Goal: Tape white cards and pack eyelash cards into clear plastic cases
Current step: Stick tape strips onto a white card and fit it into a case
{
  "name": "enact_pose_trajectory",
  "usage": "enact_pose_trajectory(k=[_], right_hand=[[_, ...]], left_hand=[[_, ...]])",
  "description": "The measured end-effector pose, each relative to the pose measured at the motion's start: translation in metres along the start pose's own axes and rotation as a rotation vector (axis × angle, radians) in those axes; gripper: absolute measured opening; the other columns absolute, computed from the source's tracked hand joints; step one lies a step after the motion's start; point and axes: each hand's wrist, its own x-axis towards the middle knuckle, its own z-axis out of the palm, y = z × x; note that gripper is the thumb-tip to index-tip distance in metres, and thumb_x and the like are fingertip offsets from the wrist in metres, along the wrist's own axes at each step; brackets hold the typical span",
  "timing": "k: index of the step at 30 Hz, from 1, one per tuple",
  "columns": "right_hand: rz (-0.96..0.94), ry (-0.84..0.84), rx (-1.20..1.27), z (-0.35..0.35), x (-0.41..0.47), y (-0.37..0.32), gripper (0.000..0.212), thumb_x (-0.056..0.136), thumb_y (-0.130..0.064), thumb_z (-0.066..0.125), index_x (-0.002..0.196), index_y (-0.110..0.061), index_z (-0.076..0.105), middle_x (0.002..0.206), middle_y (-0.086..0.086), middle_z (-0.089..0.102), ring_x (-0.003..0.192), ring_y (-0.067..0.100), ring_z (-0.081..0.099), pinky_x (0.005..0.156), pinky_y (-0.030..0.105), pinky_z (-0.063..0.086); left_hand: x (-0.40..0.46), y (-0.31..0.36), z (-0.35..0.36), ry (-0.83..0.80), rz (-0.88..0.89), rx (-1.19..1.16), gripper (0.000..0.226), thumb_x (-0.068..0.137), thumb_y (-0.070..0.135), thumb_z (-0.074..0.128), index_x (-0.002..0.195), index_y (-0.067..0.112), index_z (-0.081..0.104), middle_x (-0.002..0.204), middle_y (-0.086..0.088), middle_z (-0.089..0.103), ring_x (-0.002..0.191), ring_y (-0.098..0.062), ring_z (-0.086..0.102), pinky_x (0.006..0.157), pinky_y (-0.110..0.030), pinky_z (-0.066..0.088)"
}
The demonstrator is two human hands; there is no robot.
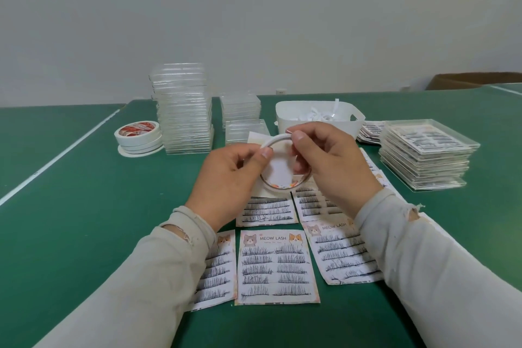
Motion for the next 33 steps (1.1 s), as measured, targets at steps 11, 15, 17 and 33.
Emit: enact_pose_trajectory(k=[11, 15, 17, 33], right_hand=[[0.221, -0.321, 0.133, -0.004, -0.007, -0.005, 0.009, 0.1, -0.008, 0.06, 0.097, -0.01, 0.068, 0.06, -0.001, 0.056, 0.04, 0.007, 0.034, 0.038, 0.019, 0.03], [0.126, -0.302, -0.051, -0.004, -0.006, -0.006, 0.006, 0.097, -0.009, 0.065, 0.097, -0.01, 0.071, 0.06, -0.01, 0.063, 0.042, -0.002, 0.049, 0.045, 0.008, 0.037], [0.101, -0.295, -0.13, -0.005, -0.006, -0.006, 0.007, 0.095, -0.01, 0.068, 0.099, -0.007, 0.072, 0.061, -0.012, 0.067, 0.045, -0.003, 0.054, 0.046, 0.007, 0.04], [0.251, -0.243, -0.075, -0.016, -0.004, -0.02, 0.012, 0.093, -0.016, 0.072, 0.083, -0.013, 0.077, 0.074, 0.014, 0.067, 0.041, 0.012, 0.04, 0.038, 0.018, 0.032]], left_hand=[[-0.007, 0.015, 0.003, 0.039, 0.018, -0.037, 0.017, 0.09, 0.024, 0.07, 0.076, 0.028, 0.079, 0.079, 0.01, 0.077, 0.076, -0.002, 0.069, 0.069, -0.011, 0.051], [-0.006, 0.013, 0.002, 0.074, -0.012, 0.045, 0.019, 0.091, 0.023, 0.074, 0.072, 0.02, 0.078, 0.064, 0.016, 0.071, 0.06, 0.005, 0.061, 0.058, -0.009, 0.045], [-0.006, 0.014, 0.003, 0.087, -0.018, 0.063, 0.02, 0.089, 0.02, 0.075, 0.069, 0.02, 0.076, 0.06, 0.017, 0.068, 0.057, 0.006, 0.058, 0.056, -0.007, 0.042], [0.0, 0.012, 0.0, 0.259, -0.026, -0.026, 0.016, 0.093, 0.026, 0.072, 0.077, 0.023, 0.075, 0.071, 0.018, 0.07, 0.067, 0.005, 0.059, 0.067, -0.016, 0.047]])
